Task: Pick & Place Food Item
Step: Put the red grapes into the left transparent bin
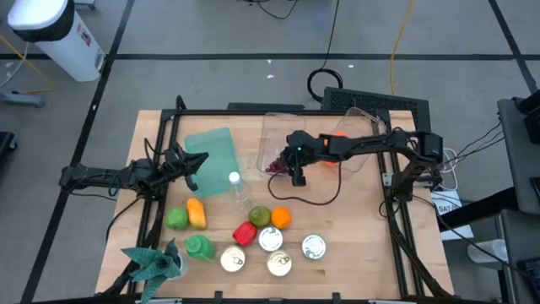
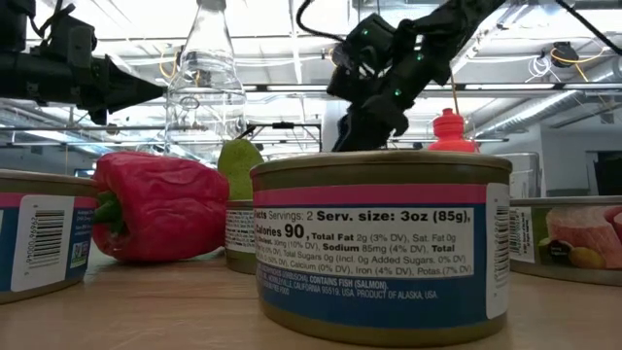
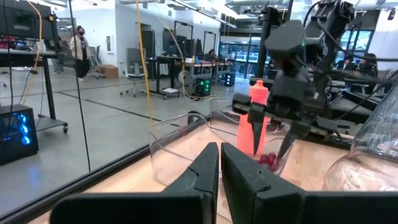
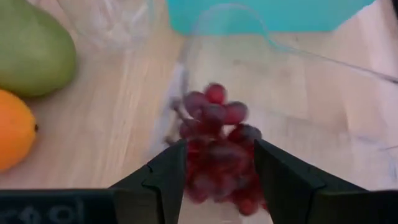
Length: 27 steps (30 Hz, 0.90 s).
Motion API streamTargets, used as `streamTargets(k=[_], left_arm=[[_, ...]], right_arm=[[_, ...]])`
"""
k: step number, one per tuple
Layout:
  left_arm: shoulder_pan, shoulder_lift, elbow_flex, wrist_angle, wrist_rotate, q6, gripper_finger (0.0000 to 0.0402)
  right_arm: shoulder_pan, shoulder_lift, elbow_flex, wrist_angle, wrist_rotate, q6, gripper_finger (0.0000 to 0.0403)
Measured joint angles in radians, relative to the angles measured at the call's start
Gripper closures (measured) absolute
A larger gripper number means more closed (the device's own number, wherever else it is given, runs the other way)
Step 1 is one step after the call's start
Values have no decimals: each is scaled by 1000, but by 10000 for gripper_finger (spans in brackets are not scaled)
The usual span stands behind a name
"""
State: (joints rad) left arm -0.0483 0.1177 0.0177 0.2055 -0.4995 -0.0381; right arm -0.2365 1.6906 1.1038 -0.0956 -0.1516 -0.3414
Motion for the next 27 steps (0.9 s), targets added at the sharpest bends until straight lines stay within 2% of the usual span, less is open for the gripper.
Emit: streamTargets(k=[7,12,21,23,27], left_arm=[[0,0,0,0,0,2,376],[0,0,0,0,0,2,376],[0,0,0,0,0,-1,376],[0,0,0,0,0,-1,376],[0,0,0,0,0,4,376]], right_arm=[[-25,28,-1,62,124,32,230],[-40,27,0,71,152,51,243],[-52,18,-1,172,479,179,289],[-51,17,0,201,495,180,297],[-53,3,-1,204,451,165,308]])
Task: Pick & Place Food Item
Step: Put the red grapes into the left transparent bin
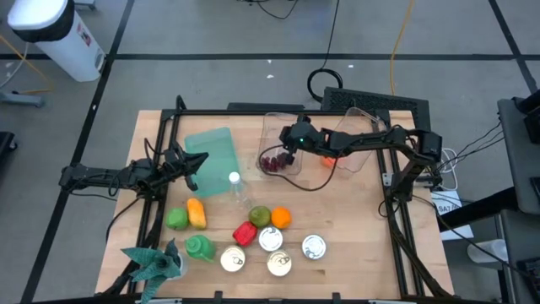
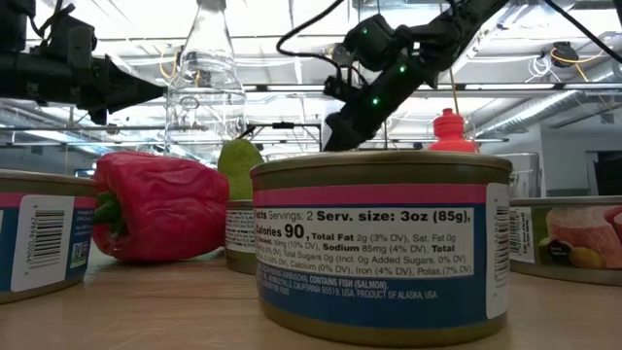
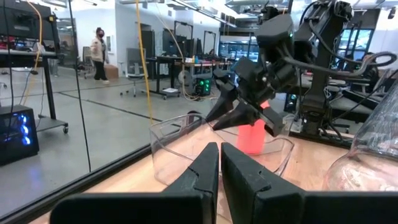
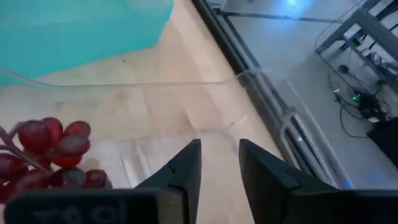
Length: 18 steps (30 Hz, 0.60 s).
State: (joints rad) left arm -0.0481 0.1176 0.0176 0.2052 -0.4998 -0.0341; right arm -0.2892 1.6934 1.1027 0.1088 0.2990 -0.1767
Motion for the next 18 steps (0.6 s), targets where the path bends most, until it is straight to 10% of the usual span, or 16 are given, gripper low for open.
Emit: streamTargets(k=[18], left_arm=[[0,0,0,1,0,-5,376]], right_arm=[[-49,21,0,-12,-466,-14,397]])
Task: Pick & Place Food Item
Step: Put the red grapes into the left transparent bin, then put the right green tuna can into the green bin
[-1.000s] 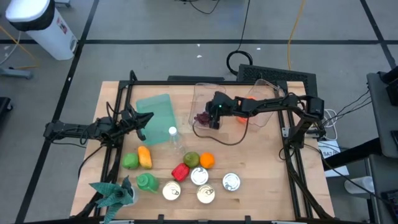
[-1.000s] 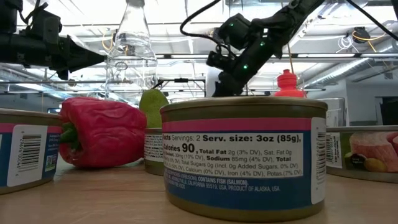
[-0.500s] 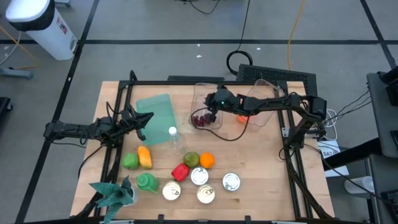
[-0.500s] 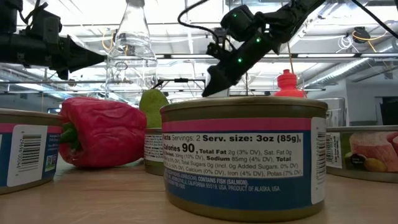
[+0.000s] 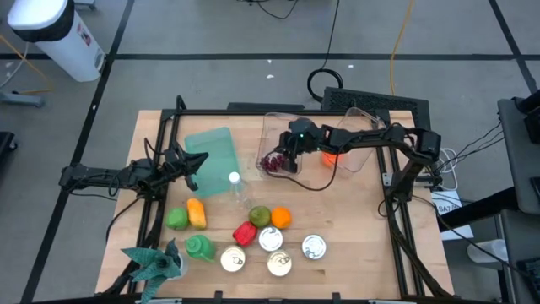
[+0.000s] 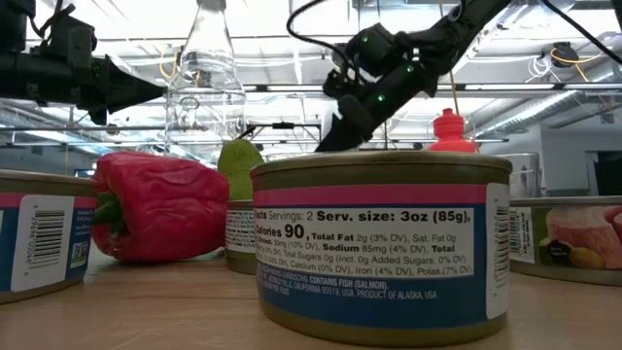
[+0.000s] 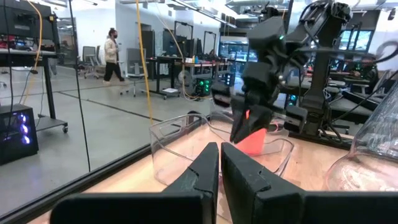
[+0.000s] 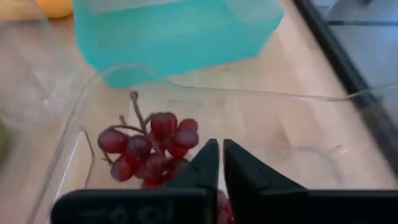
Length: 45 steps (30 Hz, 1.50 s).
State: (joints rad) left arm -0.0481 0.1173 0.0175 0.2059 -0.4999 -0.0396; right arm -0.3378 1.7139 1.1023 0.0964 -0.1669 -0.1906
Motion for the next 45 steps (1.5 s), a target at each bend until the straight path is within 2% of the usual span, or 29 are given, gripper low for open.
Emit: streamTargets(k=[3,7,14,26,29,34,40,45], left_arm=[[0,0,0,1,0,4,376],[0,0,0,4,-1,4,376],[0,0,0,4,-2,4,376],[0,0,0,4,-2,4,376],[0,0,0,4,-2,4,376],[0,0,0,4,-7,4,376],[0,0,0,4,-7,7,376],[0,0,0,4,-8,8,376]], right_arm=[[-3,25,1,23,-74,0,396],[-1,69,1,52,-79,-25,400],[5,123,2,115,-185,-34,402],[-16,122,2,7,-172,-38,402],[-22,124,2,-28,-140,-35,402],[-22,123,2,2,-96,-32,402],[-11,119,1,98,-95,-31,403],[7,54,1,109,-68,-37,398]])
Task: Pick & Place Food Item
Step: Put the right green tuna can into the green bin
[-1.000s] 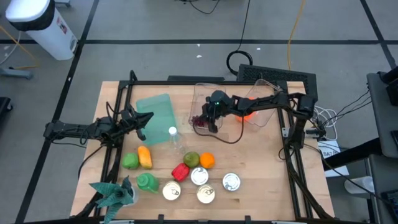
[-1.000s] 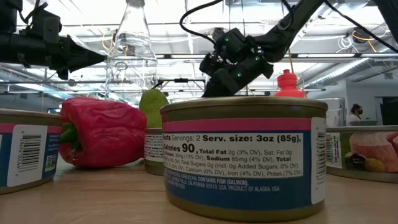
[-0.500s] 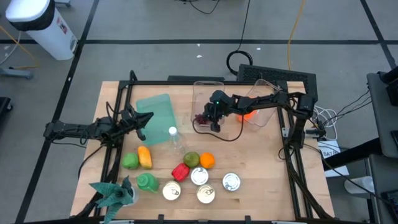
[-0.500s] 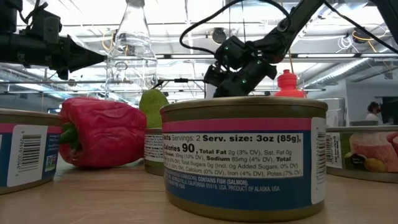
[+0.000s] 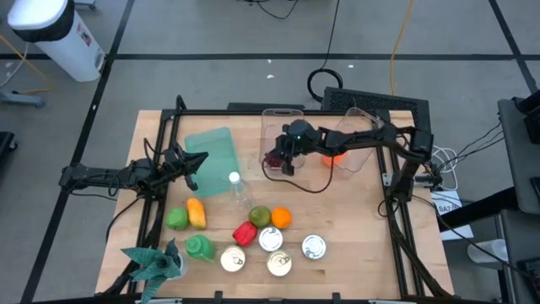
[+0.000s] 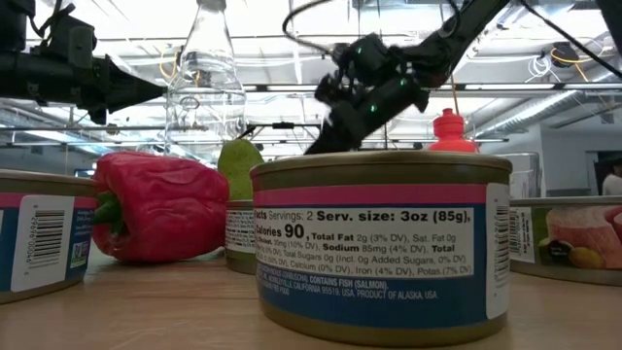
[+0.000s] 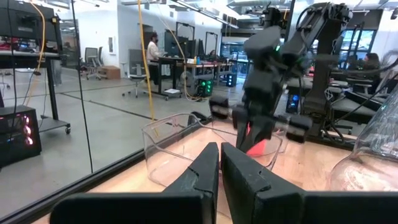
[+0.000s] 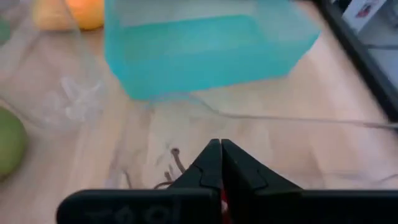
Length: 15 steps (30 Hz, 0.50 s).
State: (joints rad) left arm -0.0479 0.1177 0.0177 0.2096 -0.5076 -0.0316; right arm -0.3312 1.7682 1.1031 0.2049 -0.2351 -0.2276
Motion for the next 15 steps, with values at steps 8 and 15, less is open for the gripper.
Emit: streamTargets(k=[8,15], left_arm=[[0,0,0,0,-1,25,376],[0,0,0,0,-1,20,376]], right_arm=[[78,-284,0,-199,186,-21,402],[233,-600,1,-358,209,94,402]])
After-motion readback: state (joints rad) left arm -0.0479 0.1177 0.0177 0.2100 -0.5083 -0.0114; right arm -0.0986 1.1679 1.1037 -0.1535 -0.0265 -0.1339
